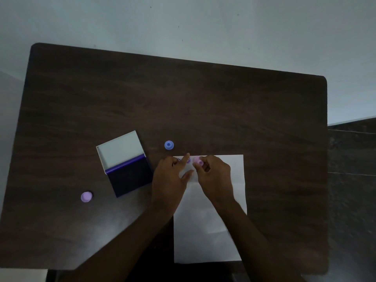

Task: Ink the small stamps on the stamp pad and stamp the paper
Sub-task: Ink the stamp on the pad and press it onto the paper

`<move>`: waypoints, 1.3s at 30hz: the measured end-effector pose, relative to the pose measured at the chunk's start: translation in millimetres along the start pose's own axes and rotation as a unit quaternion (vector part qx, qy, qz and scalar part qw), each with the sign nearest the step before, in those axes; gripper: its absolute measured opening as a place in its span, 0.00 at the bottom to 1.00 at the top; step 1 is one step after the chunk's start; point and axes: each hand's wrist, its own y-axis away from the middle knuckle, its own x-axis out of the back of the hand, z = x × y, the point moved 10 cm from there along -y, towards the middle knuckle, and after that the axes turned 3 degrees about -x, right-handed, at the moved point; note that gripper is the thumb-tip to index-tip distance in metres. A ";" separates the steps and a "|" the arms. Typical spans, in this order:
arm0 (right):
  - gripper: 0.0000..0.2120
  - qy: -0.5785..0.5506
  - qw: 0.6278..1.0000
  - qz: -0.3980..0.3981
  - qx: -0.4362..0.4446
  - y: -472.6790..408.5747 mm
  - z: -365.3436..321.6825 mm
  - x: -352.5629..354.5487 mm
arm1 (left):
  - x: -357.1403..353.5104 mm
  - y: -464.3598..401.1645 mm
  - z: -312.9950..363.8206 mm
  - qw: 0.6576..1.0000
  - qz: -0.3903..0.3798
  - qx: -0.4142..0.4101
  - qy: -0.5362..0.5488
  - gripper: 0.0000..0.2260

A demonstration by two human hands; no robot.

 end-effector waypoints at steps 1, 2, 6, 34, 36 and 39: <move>0.11 0.005 1.000 0.001 0.003 -0.4 -0.9 0.4 | -7.7 -1.9 -0.7 0.999 -0.035 0.013 -0.012 0.19; 0.11 0.009 1.000 0.004 0.006 -0.9 -2.0 1.3 | -14.1 -2.6 -5.1 0.997 -0.067 0.044 -0.012 0.19; 0.10 0.018 1.000 0.004 0.010 -1.4 -4.5 1.4 | -2.6 -0.8 -7.1 0.997 0.000 0.075 0.032 0.20; 0.21 0.061 0.984 -0.167 0.031 12.6 -14.2 -43.8 | -14.0 -3.4 3.7 0.993 -0.029 -0.039 -0.112 0.24; 0.22 0.051 0.983 -0.173 0.023 13.7 -10.5 -46.7 | -28.6 -5.7 -4.2 0.989 -0.075 -0.036 -0.125 0.26; 0.24 0.048 0.980 -0.193 0.014 15.5 -3.6 -52.5 | -23.5 -2.6 -4.8 0.993 -0.044 -0.031 -0.105 0.25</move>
